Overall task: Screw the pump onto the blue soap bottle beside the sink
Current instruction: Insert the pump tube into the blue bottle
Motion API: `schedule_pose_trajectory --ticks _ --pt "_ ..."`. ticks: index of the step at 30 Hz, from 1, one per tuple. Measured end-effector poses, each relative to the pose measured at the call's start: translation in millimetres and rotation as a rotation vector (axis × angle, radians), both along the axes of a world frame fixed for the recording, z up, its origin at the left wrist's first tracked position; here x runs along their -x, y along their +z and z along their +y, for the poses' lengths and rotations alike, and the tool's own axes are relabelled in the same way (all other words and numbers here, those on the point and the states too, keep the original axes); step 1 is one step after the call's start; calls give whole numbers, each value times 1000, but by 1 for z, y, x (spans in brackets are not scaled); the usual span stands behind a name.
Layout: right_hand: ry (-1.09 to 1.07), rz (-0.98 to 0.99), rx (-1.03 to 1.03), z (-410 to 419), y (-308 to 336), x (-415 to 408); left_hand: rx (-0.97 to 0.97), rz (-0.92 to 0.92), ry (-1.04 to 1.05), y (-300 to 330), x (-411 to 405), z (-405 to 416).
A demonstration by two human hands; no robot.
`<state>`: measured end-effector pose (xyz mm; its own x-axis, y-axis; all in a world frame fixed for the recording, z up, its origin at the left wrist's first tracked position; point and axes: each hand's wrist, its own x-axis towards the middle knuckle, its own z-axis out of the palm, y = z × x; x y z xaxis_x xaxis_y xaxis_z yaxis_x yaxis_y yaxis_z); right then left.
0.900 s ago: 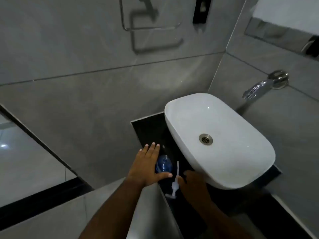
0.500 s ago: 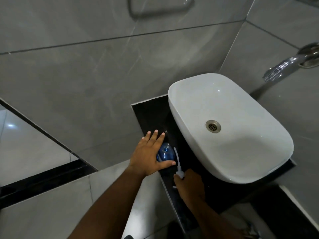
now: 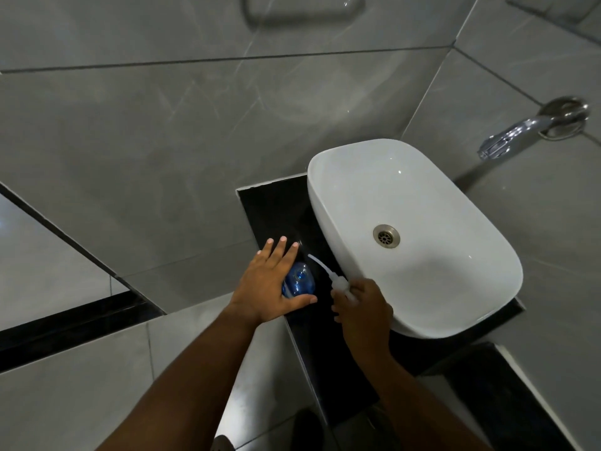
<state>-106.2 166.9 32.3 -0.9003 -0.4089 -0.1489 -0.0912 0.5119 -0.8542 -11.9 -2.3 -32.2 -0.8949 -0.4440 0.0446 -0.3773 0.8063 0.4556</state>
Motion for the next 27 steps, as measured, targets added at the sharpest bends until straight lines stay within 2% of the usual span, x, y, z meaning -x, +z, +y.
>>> schedule_pose_trajectory --ticks 3,9,17,27 --pt "65 43 9 -4 11 0 -15 -5 6 -1 0 0" --pt "227 391 -78 -9 52 12 -30 -2 3 -5 0 -1" --pt "558 426 -231 -17 120 24 -32 -9 8 -14 0 -4" --pt "812 493 -518 -64 127 19 -61 -2 23 -17 2 -4"
